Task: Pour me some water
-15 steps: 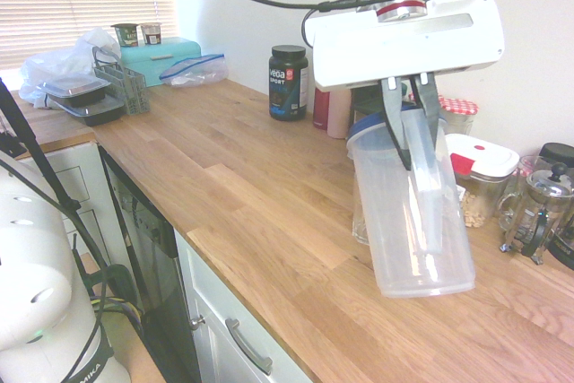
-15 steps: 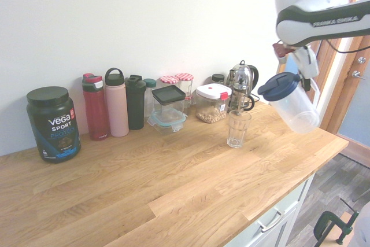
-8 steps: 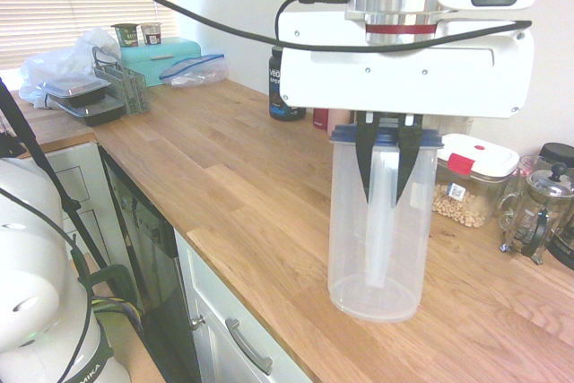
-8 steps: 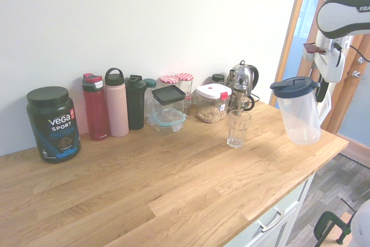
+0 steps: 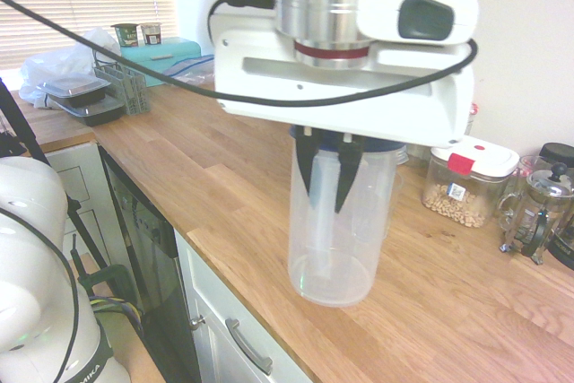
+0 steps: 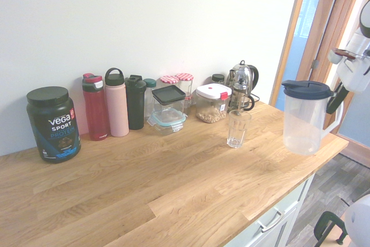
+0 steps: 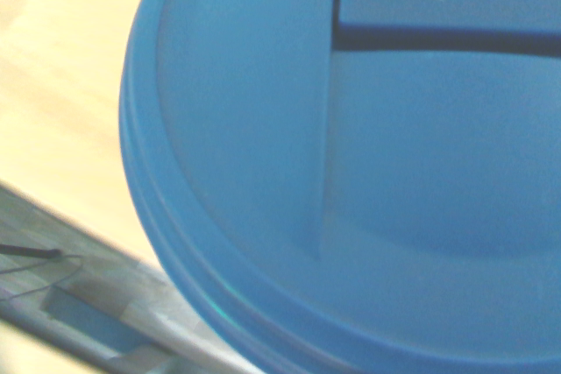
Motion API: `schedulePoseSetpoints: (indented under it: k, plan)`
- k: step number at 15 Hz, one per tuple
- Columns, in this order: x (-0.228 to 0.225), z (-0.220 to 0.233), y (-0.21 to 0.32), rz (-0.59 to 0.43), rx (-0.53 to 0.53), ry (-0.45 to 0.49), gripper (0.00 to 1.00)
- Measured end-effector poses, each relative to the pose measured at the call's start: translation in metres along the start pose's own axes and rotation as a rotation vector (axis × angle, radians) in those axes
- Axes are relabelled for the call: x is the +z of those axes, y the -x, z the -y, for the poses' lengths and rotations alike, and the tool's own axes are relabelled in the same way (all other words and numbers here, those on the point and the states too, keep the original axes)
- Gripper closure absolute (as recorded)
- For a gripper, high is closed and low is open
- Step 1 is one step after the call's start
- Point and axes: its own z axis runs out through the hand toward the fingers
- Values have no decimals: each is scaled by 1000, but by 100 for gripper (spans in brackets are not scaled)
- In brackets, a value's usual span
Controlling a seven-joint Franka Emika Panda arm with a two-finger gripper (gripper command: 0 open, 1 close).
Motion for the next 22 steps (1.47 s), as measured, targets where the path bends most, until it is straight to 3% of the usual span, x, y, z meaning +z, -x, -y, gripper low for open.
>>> schedulePoseSetpoints:
  k: [3, 6, 11, 14, 17, 22]
  plan:
    - [-5, 63, 39, -39, 106, -60, 100]
    - [30, 144, 53, -73, 205, -124, 100]
    - [84, 315, 68, -254, 339, -61, 100]
    - [108, 393, 53, -243, 407, -38, 100]
    - [113, 442, 36, -225, 443, -60, 100]
    - [144, 470, 31, -241, 434, -100, 100]
